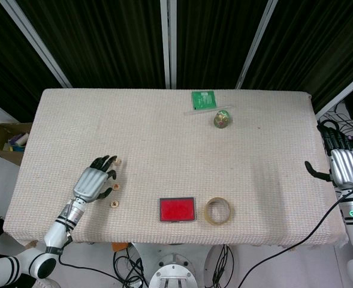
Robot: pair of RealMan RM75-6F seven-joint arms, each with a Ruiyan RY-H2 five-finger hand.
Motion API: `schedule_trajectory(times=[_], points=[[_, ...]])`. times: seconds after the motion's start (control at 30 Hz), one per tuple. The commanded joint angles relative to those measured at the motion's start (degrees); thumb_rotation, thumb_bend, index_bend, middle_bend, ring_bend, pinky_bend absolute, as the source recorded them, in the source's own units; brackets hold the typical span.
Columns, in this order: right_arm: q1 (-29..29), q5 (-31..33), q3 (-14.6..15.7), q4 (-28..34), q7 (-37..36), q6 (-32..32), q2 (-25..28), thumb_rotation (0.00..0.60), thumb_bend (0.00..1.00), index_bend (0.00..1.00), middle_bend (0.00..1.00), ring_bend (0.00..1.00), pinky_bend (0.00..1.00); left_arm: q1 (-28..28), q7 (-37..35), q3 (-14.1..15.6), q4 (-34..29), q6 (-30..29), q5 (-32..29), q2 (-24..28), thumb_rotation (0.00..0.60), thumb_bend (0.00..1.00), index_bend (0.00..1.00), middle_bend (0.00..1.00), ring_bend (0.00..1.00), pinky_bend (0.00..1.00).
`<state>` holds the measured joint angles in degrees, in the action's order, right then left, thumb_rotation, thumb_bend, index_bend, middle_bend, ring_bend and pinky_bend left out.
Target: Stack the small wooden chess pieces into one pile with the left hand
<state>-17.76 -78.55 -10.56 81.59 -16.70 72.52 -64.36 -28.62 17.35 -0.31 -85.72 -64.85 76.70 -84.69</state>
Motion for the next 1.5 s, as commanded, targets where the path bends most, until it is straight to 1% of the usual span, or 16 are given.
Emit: schedule_trajectory(times=[0.03, 0.27, 0.4, 0.8, 0.9, 1.1, 1.2, 1.33, 1.4, 1.5], points=[[0.04, 0.01, 0.02, -0.09, -0.06, 0.00, -0.01, 0.600, 0.26, 0.00, 0.08, 0.00, 0.00, 0.11, 0.24, 0.12, -0.29, 0.66, -0.32, -0.21, 0.600, 0.31, 0.43, 0.03, 0.02, 0.13], [0.01, -0.08, 0.01, -0.16, -0.12, -0.03, -0.15, 0.600, 0.26, 0.00, 0.08, 0.00, 0.00, -0.09, -0.43, -0.69, 0.64, 1.56, -0.75, -2.08, 0.600, 0.31, 0.43, 0.03, 0.02, 0.12], [0.00, -0.11, -0.01, -0.19, -0.17, 0.00, -0.17, 0.600, 0.26, 0.00, 0.08, 0.00, 0.00, -0.62, 0.57, -1.26, 1.89, 2.73, -1.73, -3.28, 0.600, 0.31, 0.43, 0.03, 0.02, 0.12], [0.09, -0.11, 0.00, -0.55, -0.54, -0.04, -0.26, 0.600, 0.26, 0.00, 0.08, 0.00, 0.00, -0.42, 1.26, -1.44, 1.99, 3.67, -2.97, -3.61, 0.600, 0.32, 0.45, 0.03, 0.02, 0.13], [0.11, -0.13, -0.02, -0.53, -0.51, 0.03, -0.24, 0.600, 0.26, 0.00, 0.08, 0.00, 0.00, -0.49, 1.35, -1.56, 2.11, 3.91, -3.12, -3.67, 0.600, 0.34, 0.46, 0.03, 0.02, 0.12], [0.22, -0.13, -0.06, -0.44, -0.53, 0.19, -0.17, 0.600, 0.26, 0.00, 0.08, 0.00, 0.00, -0.47, 1.47, -2.04, 2.20, 3.27, -2.81, -3.50, 0.600, 0.40, 0.52, 0.03, 0.02, 0.12], [0.34, -0.23, -0.11, -0.34, -0.55, 0.54, -0.12, 0.600, 0.26, 0.00, 0.08, 0.00, 0.00, -0.57, 1.20, -2.89, 1.06, 2.34, -2.33, -2.14, 0.600, 0.41, 0.53, 0.03, 0.02, 0.12], [0.51, -0.38, -0.11, -0.27, -0.55, 0.92, -0.06, 0.600, 0.26, 0.00, 0.08, 0.00, 0.00, -1.89, 0.67, -5.41, -2.05, 2.56, -2.59, 1.56, 0.600, 0.41, 0.52, 0.03, 0.02, 0.12], [0.53, -0.47, -0.09, -0.28, -0.57, 0.99, -0.08, 0.600, 0.26, 0.00, 0.08, 0.00, 0.00, -3.10, -0.09, -7.24, -3.11, 4.25, -4.37, 3.15, 0.600, 0.40, 0.52, 0.03, 0.02, 0.12], [0.49, -0.62, -0.06, -0.38, -0.69, 0.99, -0.12, 0.600, 0.26, 0.00, 0.08, 0.00, 0.00, -5.34, -1.03, -9.91, -2.43, 7.50, -7.90, 3.95, 0.600, 0.40, 0.52, 0.03, 0.02, 0.12]])
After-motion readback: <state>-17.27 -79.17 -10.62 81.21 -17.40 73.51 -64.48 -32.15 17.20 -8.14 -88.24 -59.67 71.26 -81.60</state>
